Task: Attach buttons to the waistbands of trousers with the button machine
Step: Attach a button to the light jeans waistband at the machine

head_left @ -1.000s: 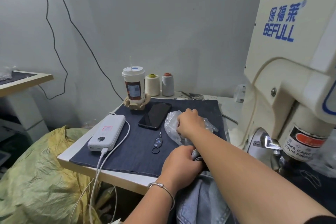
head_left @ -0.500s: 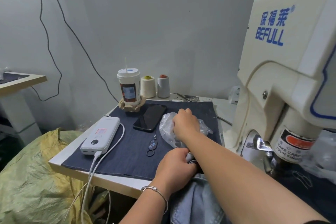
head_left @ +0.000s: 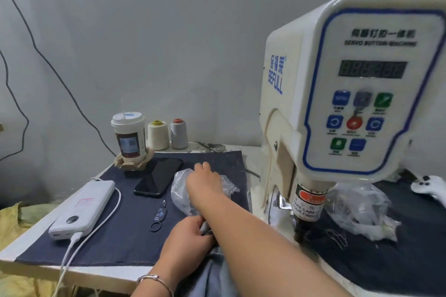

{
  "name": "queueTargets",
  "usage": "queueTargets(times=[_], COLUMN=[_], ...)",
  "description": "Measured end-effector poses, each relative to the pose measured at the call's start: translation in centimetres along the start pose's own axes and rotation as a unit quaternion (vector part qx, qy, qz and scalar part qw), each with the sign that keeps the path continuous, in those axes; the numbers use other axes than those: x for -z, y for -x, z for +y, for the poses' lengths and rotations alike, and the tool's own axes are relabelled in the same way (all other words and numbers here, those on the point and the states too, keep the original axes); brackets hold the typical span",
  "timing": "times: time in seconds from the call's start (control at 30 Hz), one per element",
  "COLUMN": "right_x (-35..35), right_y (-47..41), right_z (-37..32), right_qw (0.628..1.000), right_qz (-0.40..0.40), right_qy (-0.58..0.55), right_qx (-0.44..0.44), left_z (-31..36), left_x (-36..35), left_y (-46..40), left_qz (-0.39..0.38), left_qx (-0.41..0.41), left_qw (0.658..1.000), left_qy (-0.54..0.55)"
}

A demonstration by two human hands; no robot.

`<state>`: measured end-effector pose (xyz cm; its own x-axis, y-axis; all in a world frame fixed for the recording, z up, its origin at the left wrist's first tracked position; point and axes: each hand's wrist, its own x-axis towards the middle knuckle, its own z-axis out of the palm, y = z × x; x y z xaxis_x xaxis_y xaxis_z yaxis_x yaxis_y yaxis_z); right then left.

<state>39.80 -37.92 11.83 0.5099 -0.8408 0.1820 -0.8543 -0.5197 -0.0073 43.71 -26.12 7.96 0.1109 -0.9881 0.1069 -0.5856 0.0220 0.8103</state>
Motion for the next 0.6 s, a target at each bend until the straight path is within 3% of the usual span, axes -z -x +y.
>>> queueTargets(times=[0.6], right_x=[-2.1], right_y=[-2.1], right_z=[0.0], right_qw=[0.999], right_qz=[0.007], right_qy=[-0.025], right_qx=[-0.032], left_z=[-0.9], left_x=[-0.3], left_y=[-0.9], left_qz=[0.011], left_qx=[0.031], left_qw=[0.999], left_qy=[-0.016])
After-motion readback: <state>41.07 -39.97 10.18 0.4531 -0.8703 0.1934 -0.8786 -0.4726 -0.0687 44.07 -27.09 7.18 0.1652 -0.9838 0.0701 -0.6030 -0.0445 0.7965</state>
